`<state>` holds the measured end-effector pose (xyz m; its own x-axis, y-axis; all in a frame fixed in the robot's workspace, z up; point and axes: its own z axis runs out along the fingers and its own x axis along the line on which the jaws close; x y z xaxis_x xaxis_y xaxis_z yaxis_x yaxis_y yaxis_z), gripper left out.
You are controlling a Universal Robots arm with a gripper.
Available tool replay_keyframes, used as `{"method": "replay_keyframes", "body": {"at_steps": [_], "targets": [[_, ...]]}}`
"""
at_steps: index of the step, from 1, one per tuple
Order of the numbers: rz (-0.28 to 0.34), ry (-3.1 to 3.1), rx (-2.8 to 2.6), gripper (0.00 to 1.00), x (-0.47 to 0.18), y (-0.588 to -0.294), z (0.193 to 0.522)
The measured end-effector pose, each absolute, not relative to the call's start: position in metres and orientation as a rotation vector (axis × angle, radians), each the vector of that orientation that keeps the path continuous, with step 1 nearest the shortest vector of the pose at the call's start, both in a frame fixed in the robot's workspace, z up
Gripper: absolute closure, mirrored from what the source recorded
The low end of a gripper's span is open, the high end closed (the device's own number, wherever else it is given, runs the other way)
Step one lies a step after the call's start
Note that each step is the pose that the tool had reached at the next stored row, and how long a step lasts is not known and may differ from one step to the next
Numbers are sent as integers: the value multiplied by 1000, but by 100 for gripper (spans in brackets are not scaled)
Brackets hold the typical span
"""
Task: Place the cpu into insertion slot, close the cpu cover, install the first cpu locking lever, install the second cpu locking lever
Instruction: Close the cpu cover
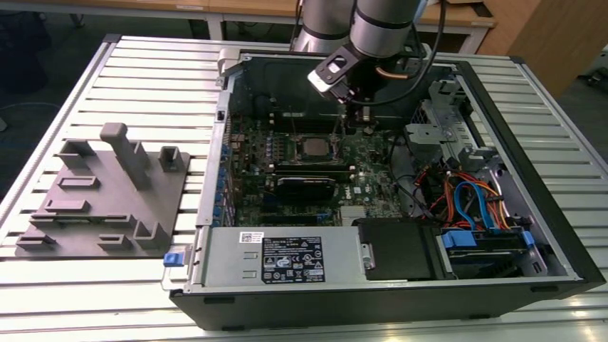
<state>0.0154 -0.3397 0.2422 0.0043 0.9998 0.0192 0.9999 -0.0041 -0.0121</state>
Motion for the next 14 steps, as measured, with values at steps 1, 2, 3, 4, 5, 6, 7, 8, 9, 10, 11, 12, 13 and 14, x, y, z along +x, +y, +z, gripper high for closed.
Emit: {"method": "replay_keyframes", "body": {"at_steps": [1,2,3,4,5,6,7,8,9,10,11,12,13,14], "targets": [[-8,-2201,-2210,90,15,-340,242],[-8,-2201,-2210,90,15,-340,242],[-8,-2201,-2210,90,15,-340,242],[-8,-2201,-2210,90,14,-340,242],[-8,-2201,-2210,90,14,-340,242],[-8,-2201,-2210,90,14,-340,242],[-8,-2201,-2210,90,14,-340,242],[-8,-2201,-2210,90,13,-340,242],[-8,-2201,-2210,90,13,-340,242],[-8,-2201,-2210,90,13,-340,242],[-8,-2201,-2210,90,13,-340,242],[-8,-2201,-2210,90,12,-340,242],[-8,-2201,-2210,90,12,-340,242],[-8,-2201,-2210,90,12,-340,242]]}}
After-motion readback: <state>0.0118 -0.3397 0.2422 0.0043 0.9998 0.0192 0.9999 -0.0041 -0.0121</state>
